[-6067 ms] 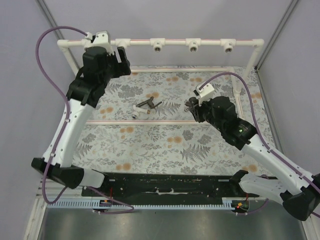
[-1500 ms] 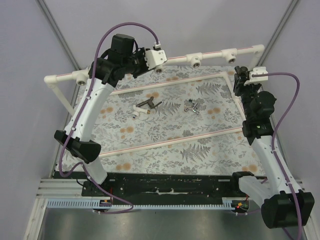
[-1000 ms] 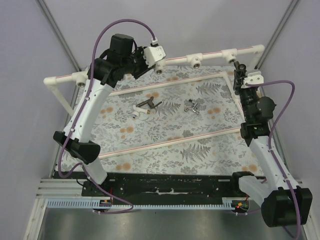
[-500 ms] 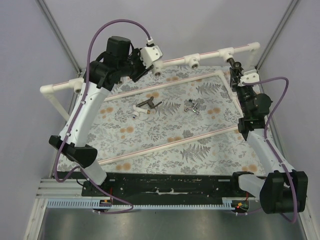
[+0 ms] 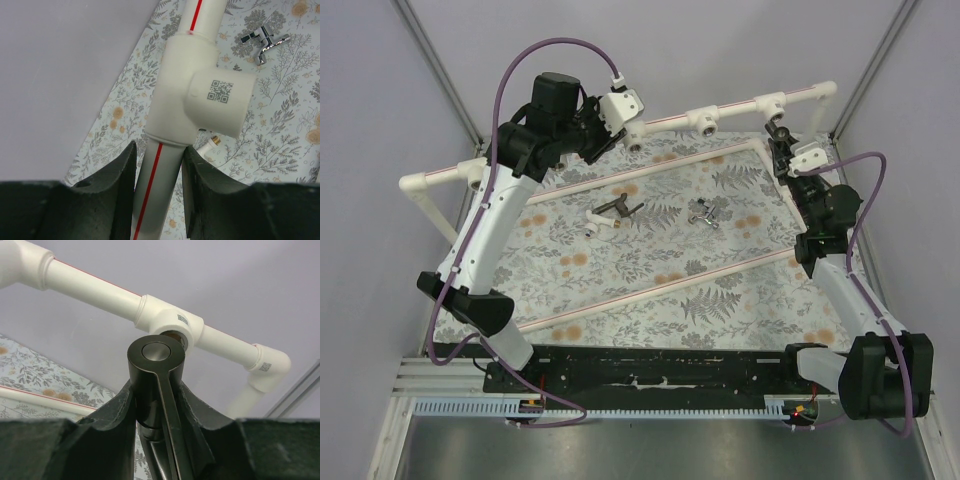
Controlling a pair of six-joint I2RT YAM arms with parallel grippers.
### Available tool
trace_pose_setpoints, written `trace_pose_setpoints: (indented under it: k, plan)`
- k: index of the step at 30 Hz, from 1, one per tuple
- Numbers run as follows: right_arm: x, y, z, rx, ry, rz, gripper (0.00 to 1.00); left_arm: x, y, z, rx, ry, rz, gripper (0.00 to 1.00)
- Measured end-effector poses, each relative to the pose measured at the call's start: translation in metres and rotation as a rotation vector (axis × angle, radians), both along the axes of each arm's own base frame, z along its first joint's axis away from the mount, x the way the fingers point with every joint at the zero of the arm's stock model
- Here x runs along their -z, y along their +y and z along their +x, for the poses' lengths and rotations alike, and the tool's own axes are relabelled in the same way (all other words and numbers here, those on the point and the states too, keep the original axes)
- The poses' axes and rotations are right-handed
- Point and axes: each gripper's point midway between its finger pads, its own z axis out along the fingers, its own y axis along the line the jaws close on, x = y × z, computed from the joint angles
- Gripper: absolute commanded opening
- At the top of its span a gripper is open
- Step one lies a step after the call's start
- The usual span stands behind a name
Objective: Install the water faucets
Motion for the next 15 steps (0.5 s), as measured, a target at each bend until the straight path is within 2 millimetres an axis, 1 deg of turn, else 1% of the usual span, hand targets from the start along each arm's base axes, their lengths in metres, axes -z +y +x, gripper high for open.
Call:
trace_pose_setpoints:
  k: [5,10,15]
  plan:
    - [0.003,-0.001,0.000,0.018,-0.010,-0.088,0.00,0.000,0.000,0.000,0.000,0.001,-0.001,0.02]
    - [0.009,-0.002,-0.006,0.047,-0.016,-0.277,0.00,0.000,0.000,0.000,0.000,0.001,-0.001,0.02]
    - [0.001,-0.007,-0.016,0.095,-0.064,-0.438,0.00,0.000,0.000,0.000,0.000,0.001,-0.001,0.02]
